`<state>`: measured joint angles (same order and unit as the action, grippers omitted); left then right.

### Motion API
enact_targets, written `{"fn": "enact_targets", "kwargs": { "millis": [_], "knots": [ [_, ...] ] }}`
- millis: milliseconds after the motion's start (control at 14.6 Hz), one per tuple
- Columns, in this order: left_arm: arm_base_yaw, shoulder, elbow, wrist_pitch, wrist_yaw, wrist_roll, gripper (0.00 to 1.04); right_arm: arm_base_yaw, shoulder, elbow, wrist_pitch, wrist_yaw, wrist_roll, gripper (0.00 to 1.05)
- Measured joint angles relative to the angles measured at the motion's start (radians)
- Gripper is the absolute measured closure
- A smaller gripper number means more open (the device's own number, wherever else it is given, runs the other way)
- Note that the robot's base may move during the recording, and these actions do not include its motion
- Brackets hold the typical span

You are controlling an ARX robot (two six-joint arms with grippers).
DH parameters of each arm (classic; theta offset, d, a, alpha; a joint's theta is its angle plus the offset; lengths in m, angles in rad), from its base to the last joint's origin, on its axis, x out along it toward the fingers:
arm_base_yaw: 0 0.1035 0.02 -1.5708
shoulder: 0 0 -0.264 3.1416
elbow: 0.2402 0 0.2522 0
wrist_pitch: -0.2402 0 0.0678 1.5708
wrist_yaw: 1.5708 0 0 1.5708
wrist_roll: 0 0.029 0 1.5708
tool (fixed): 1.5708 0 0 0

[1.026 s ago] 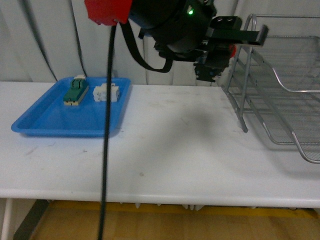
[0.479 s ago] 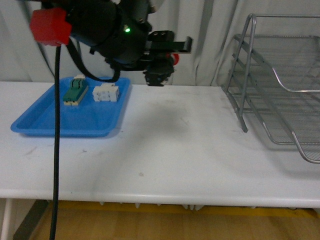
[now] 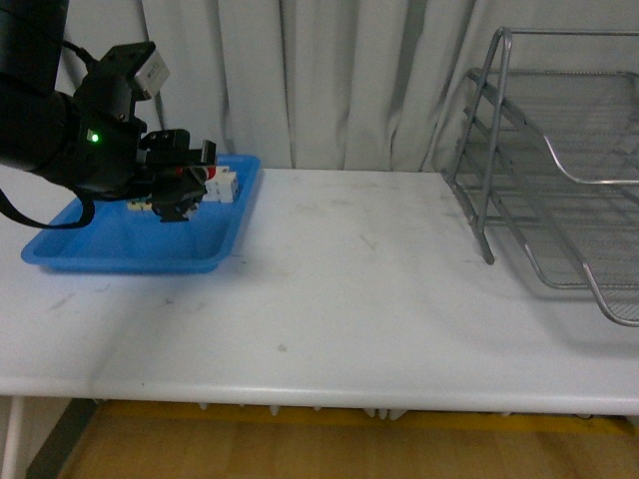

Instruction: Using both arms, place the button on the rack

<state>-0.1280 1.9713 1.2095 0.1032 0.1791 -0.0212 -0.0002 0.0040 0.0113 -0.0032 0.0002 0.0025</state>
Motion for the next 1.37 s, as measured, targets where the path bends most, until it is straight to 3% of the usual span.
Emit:
{"fn": "enact_targets", "kwargs": {
  "millis": [1368],
  "knots": [
    [-0.013, -0.029, -0.015, 0.027, 0.024, 0.003, 0.69, 0.0, 0.0, 0.0, 0.0, 0.0, 0.0, 0.06]
  ]
}}
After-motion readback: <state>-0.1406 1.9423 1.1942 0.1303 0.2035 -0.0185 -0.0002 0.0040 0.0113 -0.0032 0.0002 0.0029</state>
